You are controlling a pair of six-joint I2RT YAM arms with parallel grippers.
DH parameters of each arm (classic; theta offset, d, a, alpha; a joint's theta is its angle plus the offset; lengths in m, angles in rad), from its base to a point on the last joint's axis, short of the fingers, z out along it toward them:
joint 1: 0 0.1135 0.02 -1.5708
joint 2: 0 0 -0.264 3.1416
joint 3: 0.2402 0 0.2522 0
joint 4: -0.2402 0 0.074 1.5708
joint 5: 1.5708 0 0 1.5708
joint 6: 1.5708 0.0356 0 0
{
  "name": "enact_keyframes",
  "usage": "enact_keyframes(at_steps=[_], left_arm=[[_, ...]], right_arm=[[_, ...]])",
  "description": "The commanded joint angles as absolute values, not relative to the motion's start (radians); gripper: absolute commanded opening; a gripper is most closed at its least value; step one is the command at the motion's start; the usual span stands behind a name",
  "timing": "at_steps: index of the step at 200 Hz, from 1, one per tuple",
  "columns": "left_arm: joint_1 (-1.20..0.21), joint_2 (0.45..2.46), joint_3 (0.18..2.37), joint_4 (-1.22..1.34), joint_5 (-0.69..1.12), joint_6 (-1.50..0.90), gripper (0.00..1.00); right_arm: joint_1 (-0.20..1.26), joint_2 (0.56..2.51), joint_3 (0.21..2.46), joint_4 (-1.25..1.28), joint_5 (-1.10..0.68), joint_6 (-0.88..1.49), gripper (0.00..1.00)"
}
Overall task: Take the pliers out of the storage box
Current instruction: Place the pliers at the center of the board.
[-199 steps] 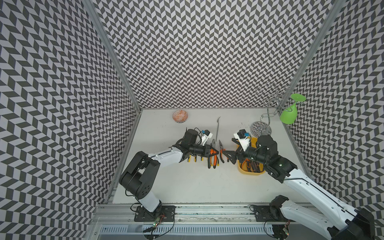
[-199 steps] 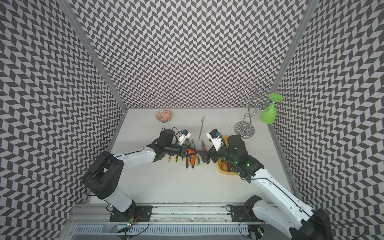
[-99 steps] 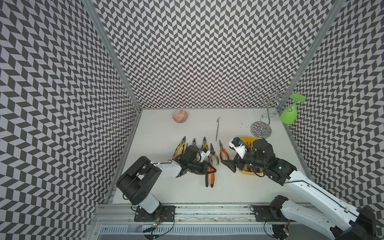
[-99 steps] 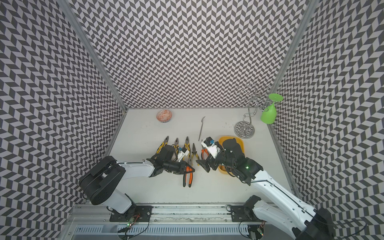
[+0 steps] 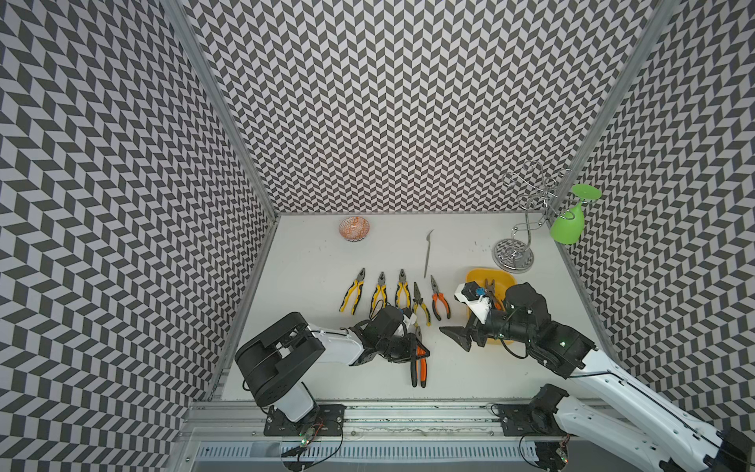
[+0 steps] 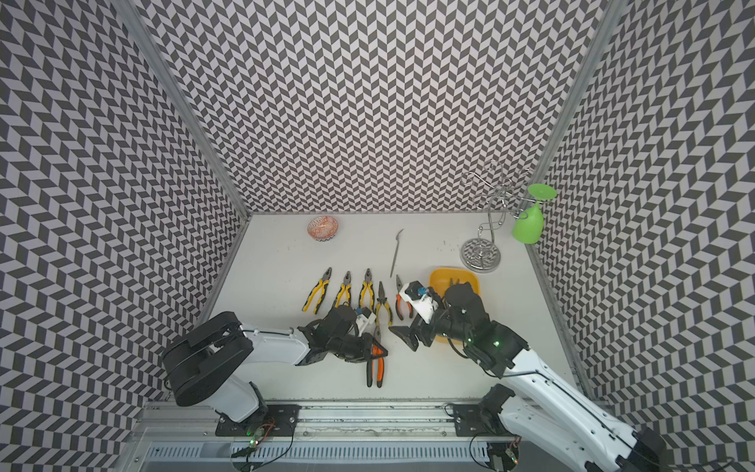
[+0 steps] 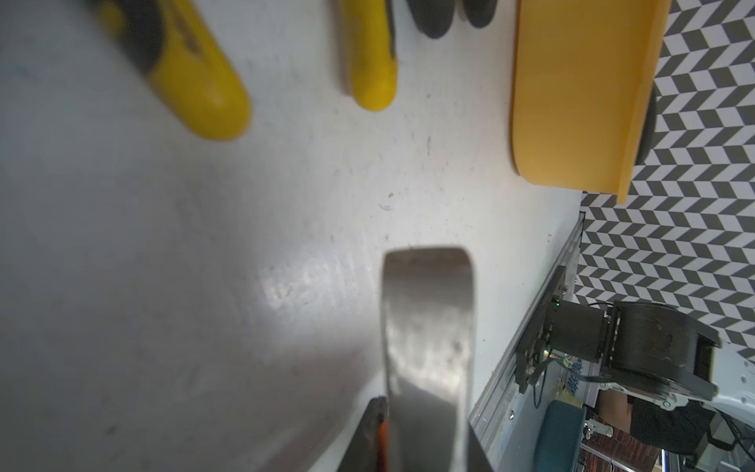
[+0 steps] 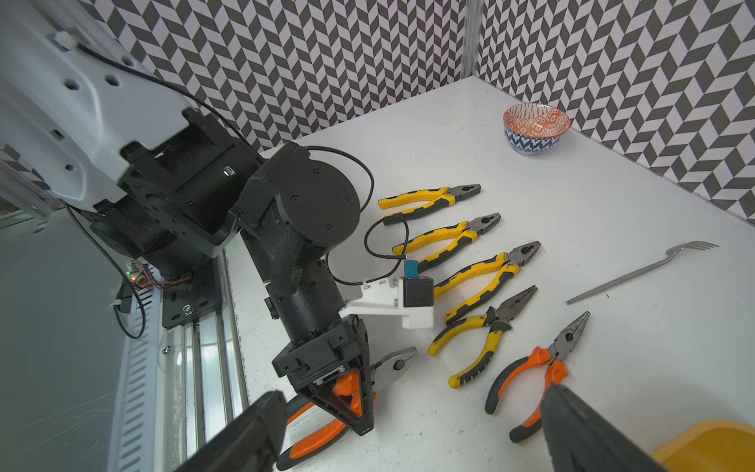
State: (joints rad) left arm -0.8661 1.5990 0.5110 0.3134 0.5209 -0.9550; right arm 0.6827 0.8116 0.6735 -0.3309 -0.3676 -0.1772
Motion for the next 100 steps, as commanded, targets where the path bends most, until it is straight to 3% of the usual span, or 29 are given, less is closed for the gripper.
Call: enact_keyframes(at_steps=[1,21,65,100], left_arm=[[-0.867,1.607,0.550,0.298,0.474,-0.951,0.21],[-0.867,1.610,0.550,0.281,0.474,-0.942,0.35],[-0.867,1.591,0.556,0.234,0.454,-0.928,0.53],[-0.866,1.555,0.583,0.101,0.364,-0.875,0.73]], right_arm=[[0.690,0.790,0.668,-0.306,-0.368,-0.187,1.00],[0.690,0.787,0.671,-0.310,-0.365,-0.192,0.99],[0.690,0.782,0.675,-0.323,-0.322,-0.214,0.99],[0.690,0.761,0.664,-0.286,-0.173,-0.177,0.99]])
